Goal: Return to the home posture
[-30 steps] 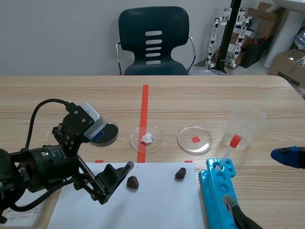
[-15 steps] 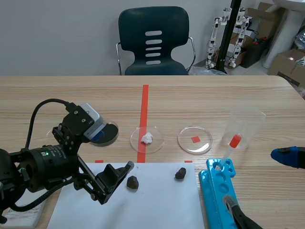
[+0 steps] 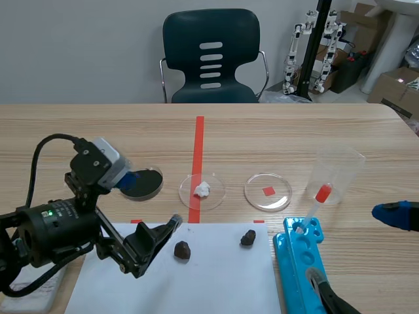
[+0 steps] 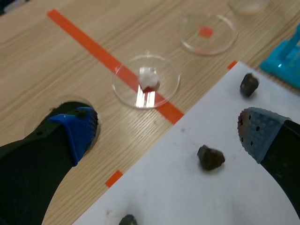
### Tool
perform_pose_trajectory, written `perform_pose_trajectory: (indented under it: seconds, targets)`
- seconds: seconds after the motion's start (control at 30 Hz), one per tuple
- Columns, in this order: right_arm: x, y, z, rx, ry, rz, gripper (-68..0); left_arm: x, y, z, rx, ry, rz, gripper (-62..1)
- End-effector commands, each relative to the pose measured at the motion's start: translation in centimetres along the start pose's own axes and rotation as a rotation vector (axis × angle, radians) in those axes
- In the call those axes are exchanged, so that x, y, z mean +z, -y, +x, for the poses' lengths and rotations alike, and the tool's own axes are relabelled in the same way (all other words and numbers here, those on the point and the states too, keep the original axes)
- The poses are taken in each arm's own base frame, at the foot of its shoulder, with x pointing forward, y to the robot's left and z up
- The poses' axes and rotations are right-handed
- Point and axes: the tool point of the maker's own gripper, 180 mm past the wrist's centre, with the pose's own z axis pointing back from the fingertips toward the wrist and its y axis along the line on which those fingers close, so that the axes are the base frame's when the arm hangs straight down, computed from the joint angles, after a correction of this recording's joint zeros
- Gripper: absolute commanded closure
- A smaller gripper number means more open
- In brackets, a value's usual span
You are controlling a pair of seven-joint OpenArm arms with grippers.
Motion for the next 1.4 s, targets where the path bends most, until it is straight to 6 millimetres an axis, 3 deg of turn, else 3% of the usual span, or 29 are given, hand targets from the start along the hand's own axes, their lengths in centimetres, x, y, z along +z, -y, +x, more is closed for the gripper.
perform_pose_trajectory:
  seconds: [0.0, 0.13, 0.33, 0.47, 0.6, 0.77, 0.97, 1.37]
  targets:
    - [-0.1, 0.3, 0.6, 0.001, 0.025, -0.008, -64.7, 0.7, 0.3, 0.3, 0.009, 0.039, -0.003, -62.3]
    - [-0.1, 0.3, 0.6, 0.001, 0.025, -0.008, -64.7, 2.7, -1.2, 0.4, 0.024, 0.092, 0.043, -62.3]
    - [-0.1, 0.3, 0.6, 0.001, 0.025, -0.008, -64.7, 8.6, -5.0, 1.7, -0.006, 0.202, 0.183, -62.3]
    - [-0.1, 0.3, 0.6, 0.001, 0.025, -0.008, -64.7, 11.4, -4.6, 3.3, -0.018, 0.242, 0.162, -62.3]
    - [-0.1, 0.3, 0.6, 0.001, 0.025, -0.008, -64.7, 13.4, -2.9, 5.5, -0.040, 0.265, 0.130, -62.3]
    - [-0.1, 0.3, 0.6, 0.001, 0.025, -0.008, -64.7, 14.2, 0.5, 8.1, -0.060, 0.287, 0.059, -62.3]
    - [-0.1, 0.3, 0.6, 0.001, 0.025, -0.008, -64.7, 14.3, 3.3, 9.4, -0.086, 0.289, -0.019, -62.3]
    - [-0.1, 0.3, 0.6, 0.001, 0.025, -0.008, -64.7, 14.2, 3.8, 8.9, -0.111, 0.257, -0.038, -62.3]
